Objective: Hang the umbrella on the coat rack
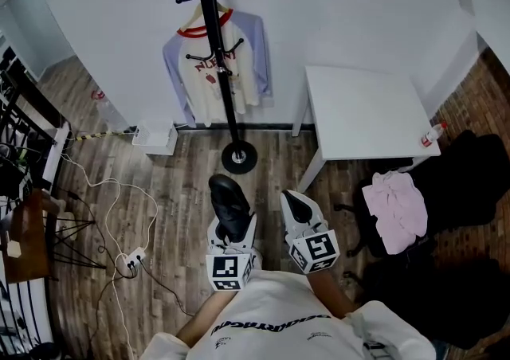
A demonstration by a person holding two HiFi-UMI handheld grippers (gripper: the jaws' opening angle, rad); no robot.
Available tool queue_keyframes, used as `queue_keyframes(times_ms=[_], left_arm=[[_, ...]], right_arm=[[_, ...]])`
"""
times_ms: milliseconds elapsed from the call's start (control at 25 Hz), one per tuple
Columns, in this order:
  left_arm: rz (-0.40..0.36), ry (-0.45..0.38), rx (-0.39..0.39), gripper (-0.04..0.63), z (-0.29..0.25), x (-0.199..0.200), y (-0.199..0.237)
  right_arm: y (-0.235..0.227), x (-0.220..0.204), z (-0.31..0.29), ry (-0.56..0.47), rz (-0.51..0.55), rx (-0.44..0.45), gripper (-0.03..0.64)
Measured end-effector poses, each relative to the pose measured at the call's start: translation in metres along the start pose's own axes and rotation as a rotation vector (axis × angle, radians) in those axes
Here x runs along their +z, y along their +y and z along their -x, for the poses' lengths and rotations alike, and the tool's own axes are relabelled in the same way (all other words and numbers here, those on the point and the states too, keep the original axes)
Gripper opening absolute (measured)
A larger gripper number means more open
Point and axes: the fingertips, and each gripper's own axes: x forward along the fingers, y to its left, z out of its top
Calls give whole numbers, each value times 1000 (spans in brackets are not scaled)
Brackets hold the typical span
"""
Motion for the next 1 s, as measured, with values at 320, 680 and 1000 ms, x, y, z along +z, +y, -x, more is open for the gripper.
queue_keyframes(times_ms=[320,680,1000], left_arm=[[28,5,-15,255,-67,38,66],[7,9,-47,255,-130,54,131],[4,5,-56,255,-168,61,178]], right_arm=[[-9,26,-101,-8,17,3,-2],[-13,34,-198,-10,37,0,-2],[-16,35,-254,-31,46,-18,-2]])
